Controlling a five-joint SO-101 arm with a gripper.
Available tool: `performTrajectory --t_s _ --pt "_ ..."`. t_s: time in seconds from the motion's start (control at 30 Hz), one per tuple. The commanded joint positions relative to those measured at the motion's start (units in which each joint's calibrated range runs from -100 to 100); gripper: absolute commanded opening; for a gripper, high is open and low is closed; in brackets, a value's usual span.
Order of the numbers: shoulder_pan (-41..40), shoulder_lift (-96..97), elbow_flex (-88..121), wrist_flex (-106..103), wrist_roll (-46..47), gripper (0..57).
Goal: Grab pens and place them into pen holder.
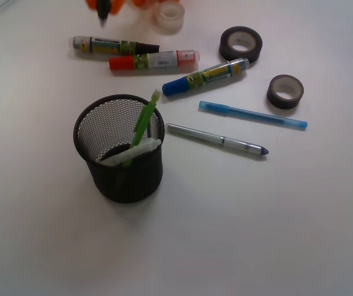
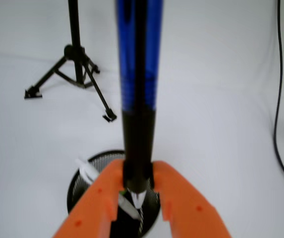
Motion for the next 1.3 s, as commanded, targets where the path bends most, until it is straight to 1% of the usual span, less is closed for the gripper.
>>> performTrajectory --t_s 0.0,0.17,0.27,0.63,0.67,0.7,0.73,0.77,0.83,0.97,1.1,1.17,1.27 --pt "-1.25 6.13 2.47 -21.67 -3.76 0.3" --pt "-2.30 15.22 8.00 -41.27 -6.59 0.3" --pt "-2.82 18.45 12.62 -49.32 -7.57 0.3" --pt "-2.37 20.49 31.18 -63.66 -8.11 0.7" --pt "-2.37 20.49 31.91 -64.28 -8.11 2.3" --pt "-2.37 20.49 32.72 -64.63 -7.96 8.9" --pt "-2.45 20.49 32.72 -64.54 -7.86 12.6" --pt "-2.52 20.49 32.63 -64.45 -7.81 15.7" --pt "-2.60 20.49 32.36 -64.36 -7.81 19.8" --pt "-2.45 19.81 29.92 -64.19 -6.54 20.9" --pt "-2.52 19.05 21.49 -62.61 -1.07 21.1" --pt "-3.27 16.33 16.06 -55.44 2.54 21.1" --pt "-5.89 11.14 6.64 -36.89 8.99 20.9"
